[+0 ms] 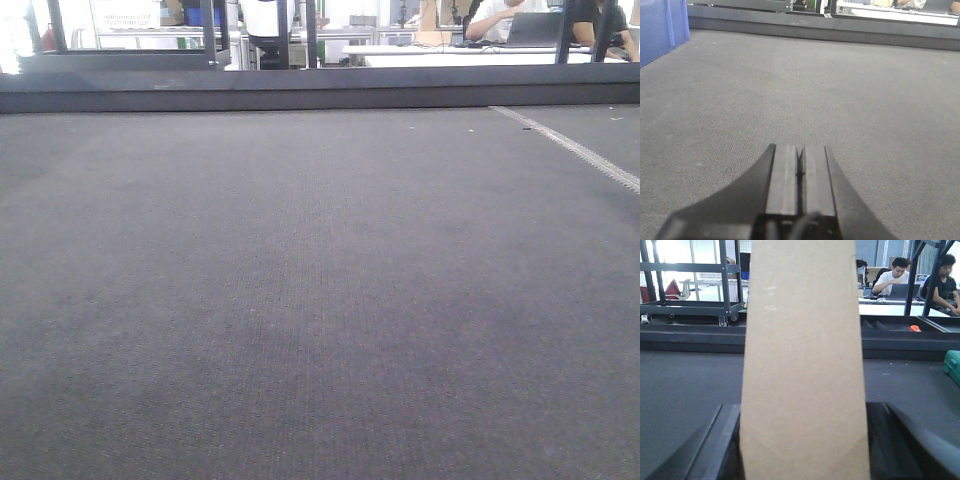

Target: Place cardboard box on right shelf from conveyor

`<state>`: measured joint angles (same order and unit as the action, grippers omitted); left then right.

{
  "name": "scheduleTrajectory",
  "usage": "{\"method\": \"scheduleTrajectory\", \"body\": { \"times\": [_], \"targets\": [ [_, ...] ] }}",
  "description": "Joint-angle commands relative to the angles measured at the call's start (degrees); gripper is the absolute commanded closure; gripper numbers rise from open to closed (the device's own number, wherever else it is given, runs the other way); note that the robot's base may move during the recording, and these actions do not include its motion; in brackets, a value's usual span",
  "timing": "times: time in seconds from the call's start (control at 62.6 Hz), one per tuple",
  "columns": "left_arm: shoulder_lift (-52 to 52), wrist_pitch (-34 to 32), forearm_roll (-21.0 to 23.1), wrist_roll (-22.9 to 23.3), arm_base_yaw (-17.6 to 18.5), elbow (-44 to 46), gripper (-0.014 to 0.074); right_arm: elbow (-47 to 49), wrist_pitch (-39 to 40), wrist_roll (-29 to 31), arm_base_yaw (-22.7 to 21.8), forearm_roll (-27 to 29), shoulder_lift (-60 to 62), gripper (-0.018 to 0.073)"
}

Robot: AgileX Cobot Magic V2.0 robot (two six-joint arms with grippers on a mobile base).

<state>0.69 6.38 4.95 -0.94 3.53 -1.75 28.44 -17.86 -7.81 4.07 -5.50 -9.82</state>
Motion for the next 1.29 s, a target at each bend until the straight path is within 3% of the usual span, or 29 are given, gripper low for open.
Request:
{"method": "scheduleTrajectory", "body": {
  "times": [0.0,0.687,0.911,1.278],
  "targets": [
    [0.57,-4.65,0.27,0.29,0.04,0.16,0.0715,1.70,6.81,0.40,-0.33,-0.87,-0.62,0.0147],
    [0.57,-4.65,0.27,0.29,0.04,0.16,0.0715,1.70,6.62,0.40,-0.33,-0.87,-0.62,0.0150],
    [0.57,-4.65,0.27,0.29,0.04,0.16,0.0715,1.70,6.68,0.40,-0.33,-0.87,-0.62,0.0277],
    [0.57,-4.65,0.27,0.29,0.04,0.16,0.0715,1.70,6.61,0.40,-0.33,-0.87,-0.62,0.0279]
  ]
}}
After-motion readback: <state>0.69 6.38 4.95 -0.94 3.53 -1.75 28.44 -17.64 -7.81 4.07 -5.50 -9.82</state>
